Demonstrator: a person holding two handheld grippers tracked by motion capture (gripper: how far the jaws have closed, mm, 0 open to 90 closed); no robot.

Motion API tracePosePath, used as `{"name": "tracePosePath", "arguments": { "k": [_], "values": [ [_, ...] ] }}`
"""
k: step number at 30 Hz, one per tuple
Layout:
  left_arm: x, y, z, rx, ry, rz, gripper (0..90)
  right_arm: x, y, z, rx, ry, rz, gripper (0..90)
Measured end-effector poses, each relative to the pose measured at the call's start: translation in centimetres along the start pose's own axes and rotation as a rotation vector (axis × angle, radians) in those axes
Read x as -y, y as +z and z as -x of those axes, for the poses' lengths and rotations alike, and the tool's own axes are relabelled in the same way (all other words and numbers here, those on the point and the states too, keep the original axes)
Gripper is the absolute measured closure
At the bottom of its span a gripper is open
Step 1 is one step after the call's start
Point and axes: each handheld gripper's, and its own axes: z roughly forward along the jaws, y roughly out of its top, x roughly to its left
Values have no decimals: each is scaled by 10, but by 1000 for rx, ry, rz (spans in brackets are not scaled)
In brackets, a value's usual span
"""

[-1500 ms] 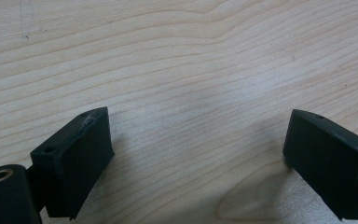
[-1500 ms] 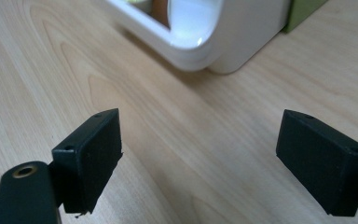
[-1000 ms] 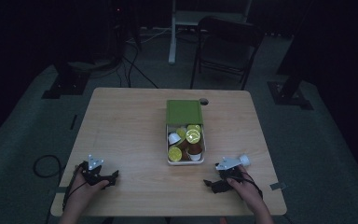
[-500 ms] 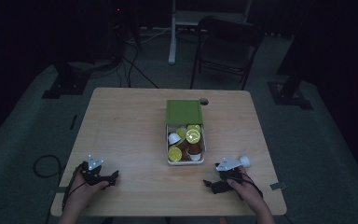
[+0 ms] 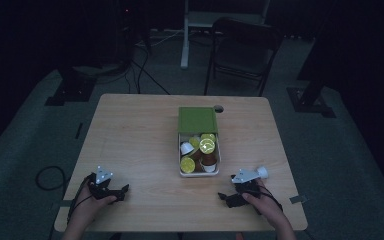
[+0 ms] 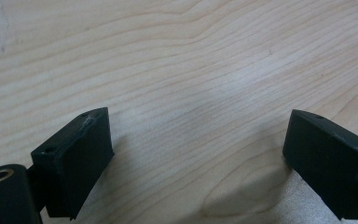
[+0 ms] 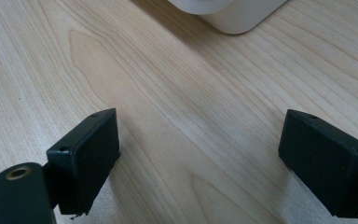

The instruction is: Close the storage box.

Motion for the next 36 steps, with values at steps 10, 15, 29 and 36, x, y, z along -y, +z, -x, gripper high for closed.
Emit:
{"name": "tracePosePath", "arguments": {
  "k": [10, 15, 29, 36],
  "values": [
    [-6, 0, 13, 69, 91, 39, 87, 0, 0, -1, 11, 10, -1, 117],
    [-11, 2, 21, 97, 133, 44, 87, -1, 0, -2, 19, 14, 1, 118],
    [-29, 5, 47, 192, 208, 83, 89, -10, -7, -4, 16, 44, 44, 117],
    [-39, 6, 60, 252, 228, 121, 92, -17, -14, 0, 28, 55, 84, 117]
  ]
}}
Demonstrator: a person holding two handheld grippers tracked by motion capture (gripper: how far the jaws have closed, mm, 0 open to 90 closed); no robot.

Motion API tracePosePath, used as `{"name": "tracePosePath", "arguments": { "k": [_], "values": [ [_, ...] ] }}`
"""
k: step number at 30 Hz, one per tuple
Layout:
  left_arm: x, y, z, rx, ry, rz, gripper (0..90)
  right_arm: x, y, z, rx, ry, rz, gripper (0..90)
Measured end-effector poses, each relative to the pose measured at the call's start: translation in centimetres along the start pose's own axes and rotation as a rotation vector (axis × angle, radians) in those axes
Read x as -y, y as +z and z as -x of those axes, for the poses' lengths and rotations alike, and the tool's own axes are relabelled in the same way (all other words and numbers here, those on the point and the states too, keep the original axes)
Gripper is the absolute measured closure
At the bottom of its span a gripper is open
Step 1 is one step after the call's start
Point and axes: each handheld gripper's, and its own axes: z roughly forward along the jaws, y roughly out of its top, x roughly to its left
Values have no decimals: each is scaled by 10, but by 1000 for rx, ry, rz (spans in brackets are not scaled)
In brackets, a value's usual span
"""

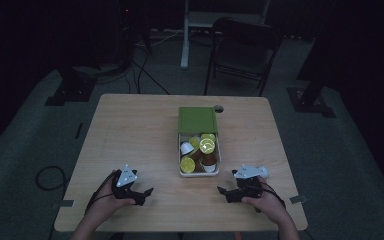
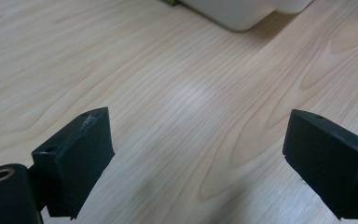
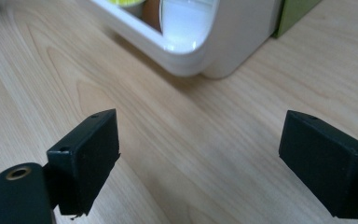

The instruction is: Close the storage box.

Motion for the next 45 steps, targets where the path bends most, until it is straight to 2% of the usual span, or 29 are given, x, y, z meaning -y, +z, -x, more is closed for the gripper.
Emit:
{"name": "tracePosePath", "arguments": {
  "k": [6, 11, 14, 26, 34, 37, 41, 43, 45],
  "values": [
    [-11, 6, 4, 14, 32, 32, 122, -7, -6, 1, 1, 1, 36, 117],
    [-18, 12, 8, 33, 44, 48, 122, -11, -8, 4, -9, 32, 62, 117],
    [-21, 15, 8, 33, 48, 58, 122, -13, -8, 7, -5, 34, 64, 117],
    [-36, 29, 13, 87, 41, 102, 122, -25, -8, 13, -5, 45, 115, 118],
    [-45, 38, 16, 75, 39, 163, 122, -28, -6, 17, 3, 70, 143, 118],
    [-50, 39, 15, 73, 45, 171, 122, -30, -4, 19, 9, 79, 149, 118],
    [-54, 42, 15, 73, 34, 178, 122, -31, -3, 21, 7, 89, 151, 117],
    [-58, 45, 15, 71, 39, 178, 121, -31, -1, 23, 7, 94, 147, 118],
    [-62, 46, 16, 60, 61, 185, 121, -32, 0, 24, 9, 95, 145, 118]
  ]
}}
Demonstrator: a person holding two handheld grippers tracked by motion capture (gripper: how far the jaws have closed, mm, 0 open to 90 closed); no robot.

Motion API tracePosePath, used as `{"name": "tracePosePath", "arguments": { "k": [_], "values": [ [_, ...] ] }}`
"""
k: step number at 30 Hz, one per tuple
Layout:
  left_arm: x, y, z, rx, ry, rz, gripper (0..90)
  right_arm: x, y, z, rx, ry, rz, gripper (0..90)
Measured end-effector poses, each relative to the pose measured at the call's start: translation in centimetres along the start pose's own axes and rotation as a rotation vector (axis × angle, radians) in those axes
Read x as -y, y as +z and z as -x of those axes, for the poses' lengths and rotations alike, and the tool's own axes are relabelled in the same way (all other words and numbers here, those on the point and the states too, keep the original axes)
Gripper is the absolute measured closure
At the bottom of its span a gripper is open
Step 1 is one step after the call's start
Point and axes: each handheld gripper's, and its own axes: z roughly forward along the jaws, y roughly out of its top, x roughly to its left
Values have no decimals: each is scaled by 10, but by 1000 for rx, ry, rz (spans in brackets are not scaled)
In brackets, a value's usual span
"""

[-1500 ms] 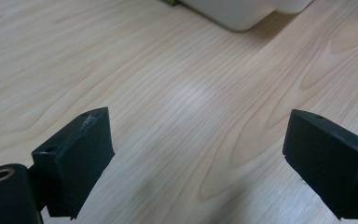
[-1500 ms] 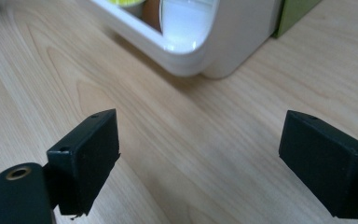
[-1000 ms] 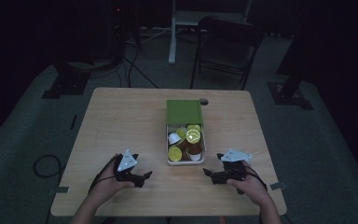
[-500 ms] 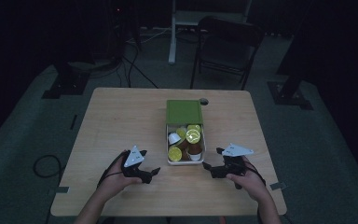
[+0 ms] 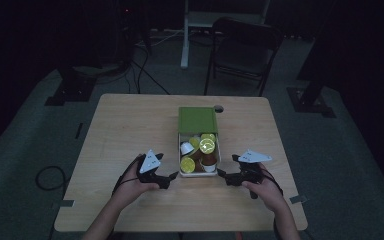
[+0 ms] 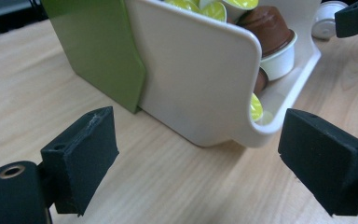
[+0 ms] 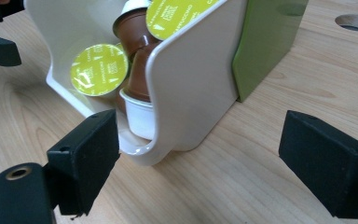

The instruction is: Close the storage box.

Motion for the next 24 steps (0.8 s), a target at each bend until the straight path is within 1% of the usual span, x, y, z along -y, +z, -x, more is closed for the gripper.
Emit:
{"name": "tracePosePath", "arguments": {
  "k": [1, 2, 4, 5, 9, 12, 14, 17, 18, 20, 21, 24],
  "values": [
    [-1, 1, 1, -1, 4, 5, 121, -1, 1, 1, 0, 1, 1, 118],
    [-3, 1, 1, -2, 1, 16, 121, -1, 1, 1, 1, 1, 0, 118],
    [-6, 4, 1, -1, -4, 23, 121, -2, 2, 2, 6, 0, 1, 118],
    [-7, 4, 0, -2, 0, 22, 121, -3, 3, 3, 6, 1, -1, 118],
    [-9, 9, -2, -8, -5, 19, 121, -5, 5, 3, 6, 2, 0, 118],
    [-10, 12, -3, -12, -10, 28, 121, -6, 7, 4, 4, 5, 2, 118],
    [-10, 13, -4, -18, -12, 30, 121, -6, 8, 5, 7, 7, -1, 118],
    [-8, 16, -4, -23, -6, 18, 121, -5, 10, 6, 14, 6, -5, 118],
    [-8, 17, -5, -21, -11, 15, 121, -5, 11, 6, 15, 10, -7, 118],
    [-8, 18, -6, -26, -18, 22, 121, -4, 12, 8, 19, 14, -9, 118],
    [-8, 18, -6, -22, -21, 25, 121, -4, 12, 9, 20, 19, -10, 118],
    [-9, 20, -7, -24, -20, 22, 120, -4, 14, 11, 29, 23, -10, 118]
  ]
}}
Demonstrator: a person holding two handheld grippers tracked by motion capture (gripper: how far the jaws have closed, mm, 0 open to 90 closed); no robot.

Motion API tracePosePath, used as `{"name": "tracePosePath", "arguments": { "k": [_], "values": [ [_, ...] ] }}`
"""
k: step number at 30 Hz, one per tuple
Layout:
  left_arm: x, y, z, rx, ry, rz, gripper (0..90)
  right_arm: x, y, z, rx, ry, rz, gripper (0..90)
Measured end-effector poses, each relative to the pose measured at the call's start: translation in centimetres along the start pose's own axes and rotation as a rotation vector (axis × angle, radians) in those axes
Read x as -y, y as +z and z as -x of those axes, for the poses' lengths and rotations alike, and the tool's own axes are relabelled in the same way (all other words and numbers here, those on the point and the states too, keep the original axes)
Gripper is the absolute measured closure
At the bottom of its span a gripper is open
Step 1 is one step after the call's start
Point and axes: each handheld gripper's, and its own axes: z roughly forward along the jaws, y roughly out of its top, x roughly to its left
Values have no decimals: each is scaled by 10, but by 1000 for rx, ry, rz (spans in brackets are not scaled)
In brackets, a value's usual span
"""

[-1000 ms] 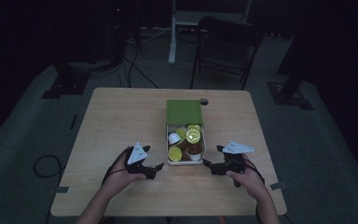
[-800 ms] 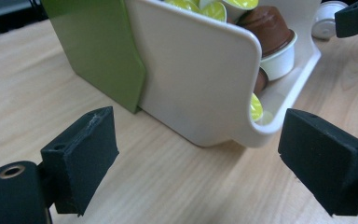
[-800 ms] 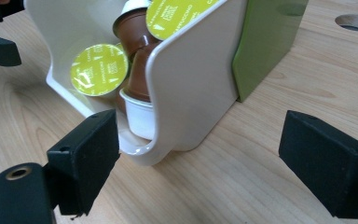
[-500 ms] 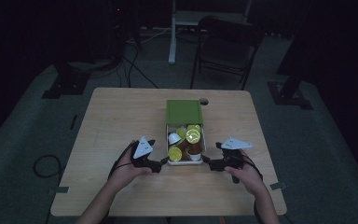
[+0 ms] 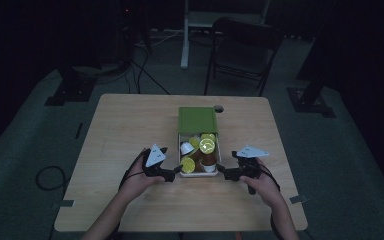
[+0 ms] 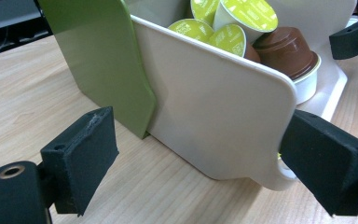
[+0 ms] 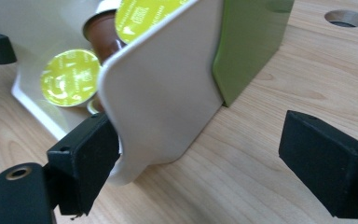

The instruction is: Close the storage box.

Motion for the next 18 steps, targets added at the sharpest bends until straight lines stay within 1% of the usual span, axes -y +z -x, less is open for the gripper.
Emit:
{"name": "tracePosePath", "arguments": {
  "k": [1, 5, 10, 14, 18],
  "values": [
    [0, 1, 0, -1, -5, 2, 118, 0, 1, 0, 7, -1, -2, 118],
    [-1, 1, -1, 0, 1, -2, 111, -1, 3, 1, 3, 1, -5, 117],
    [-4, 2, -2, -6, 18, -7, 111, -2, 4, 2, 3, -4, -9, 114],
    [-4, 3, -4, -11, 15, -8, 111, -3, 6, 3, 1, 6, -8, 114],
    [-5, 4, -6, -5, 15, -13, 111, -4, 7, 4, 6, 8, -6, 114]
  ]
}}
